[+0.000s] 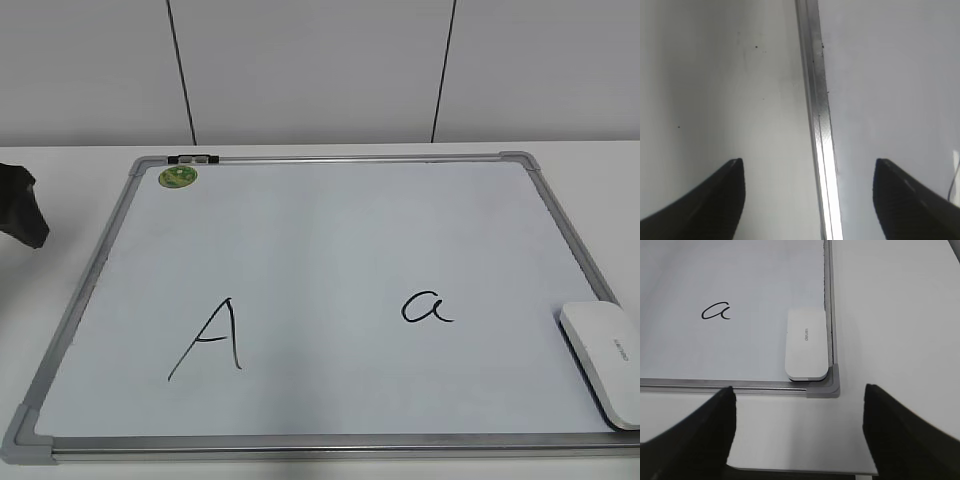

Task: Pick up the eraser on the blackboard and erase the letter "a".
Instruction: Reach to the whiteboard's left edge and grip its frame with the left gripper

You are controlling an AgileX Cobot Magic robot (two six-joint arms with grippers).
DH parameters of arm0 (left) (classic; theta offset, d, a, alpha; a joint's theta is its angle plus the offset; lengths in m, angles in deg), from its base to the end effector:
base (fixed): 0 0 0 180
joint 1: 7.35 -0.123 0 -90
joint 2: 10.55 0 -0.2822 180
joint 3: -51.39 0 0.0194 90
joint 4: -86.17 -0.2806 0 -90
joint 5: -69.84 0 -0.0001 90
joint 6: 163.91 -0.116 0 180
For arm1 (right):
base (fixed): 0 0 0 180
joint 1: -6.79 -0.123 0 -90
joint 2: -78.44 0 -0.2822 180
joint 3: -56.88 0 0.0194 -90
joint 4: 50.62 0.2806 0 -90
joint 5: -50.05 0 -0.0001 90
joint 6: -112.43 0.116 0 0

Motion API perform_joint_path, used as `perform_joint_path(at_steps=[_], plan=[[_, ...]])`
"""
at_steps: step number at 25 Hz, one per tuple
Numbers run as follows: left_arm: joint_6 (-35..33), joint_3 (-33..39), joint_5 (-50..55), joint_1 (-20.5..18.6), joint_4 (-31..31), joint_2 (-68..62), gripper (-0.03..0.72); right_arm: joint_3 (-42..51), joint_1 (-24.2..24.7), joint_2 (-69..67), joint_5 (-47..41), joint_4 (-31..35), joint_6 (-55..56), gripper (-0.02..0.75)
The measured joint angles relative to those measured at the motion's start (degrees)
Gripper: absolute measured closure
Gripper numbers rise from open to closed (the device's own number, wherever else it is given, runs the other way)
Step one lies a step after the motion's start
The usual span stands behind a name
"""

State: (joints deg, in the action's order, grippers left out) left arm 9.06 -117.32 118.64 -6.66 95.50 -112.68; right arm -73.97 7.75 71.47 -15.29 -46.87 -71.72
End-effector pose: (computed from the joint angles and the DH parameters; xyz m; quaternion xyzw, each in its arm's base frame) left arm 0.3601 -0.0185 0.1957 0.0229 0.9854 -0.0601 0.1576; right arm 0.0409 0.0062 0.2693 -0.0269 0.8714 0.0108 0.4896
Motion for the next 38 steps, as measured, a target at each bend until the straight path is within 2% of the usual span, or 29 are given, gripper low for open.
perform_joint_path(at_steps=[4, 14, 28, 38], plan=[[-1.20, -4.90, 0.80, 0.00, 0.24, -6.51, 0.112, 0.00, 0.00, 0.00, 0.00, 0.00, 0.00, 0.151], [-2.74, -13.27, 2.82, 0.00, 2.86, -17.34, 0.198, 0.00, 0.00, 0.00, 0.00, 0.00, 0.00, 0.151], [-3.26, -17.71, 3.27, 0.00, 4.66, -25.07, 0.275, 0.00, 0.00, 0.00, 0.00, 0.00, 0.00, 0.152], [-3.51, -17.71, 2.58, 0.00, 4.78, -25.72, 0.280, 0.00, 0.00, 0.00, 0.00, 0.00, 0.00, 0.151]])
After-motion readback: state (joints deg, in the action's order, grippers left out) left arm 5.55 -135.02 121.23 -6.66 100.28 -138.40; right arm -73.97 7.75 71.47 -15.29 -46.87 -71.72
